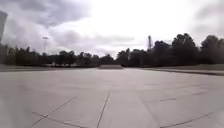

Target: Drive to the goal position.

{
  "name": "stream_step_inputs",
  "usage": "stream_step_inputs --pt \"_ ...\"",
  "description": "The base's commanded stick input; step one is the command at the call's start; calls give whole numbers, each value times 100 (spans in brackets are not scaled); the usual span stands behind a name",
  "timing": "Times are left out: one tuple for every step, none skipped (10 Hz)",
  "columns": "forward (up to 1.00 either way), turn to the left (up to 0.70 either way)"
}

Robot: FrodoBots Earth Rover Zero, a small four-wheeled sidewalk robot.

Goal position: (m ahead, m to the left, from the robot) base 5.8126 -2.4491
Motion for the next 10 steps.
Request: stream_step_inputs --pt "70 0" --pt "70 0" --pt "70 0" --pt "70 0" --pt "70 0" --pt "70 0" --pt "70 0" --pt "70 0" --pt "70 0" --pt "70 0"
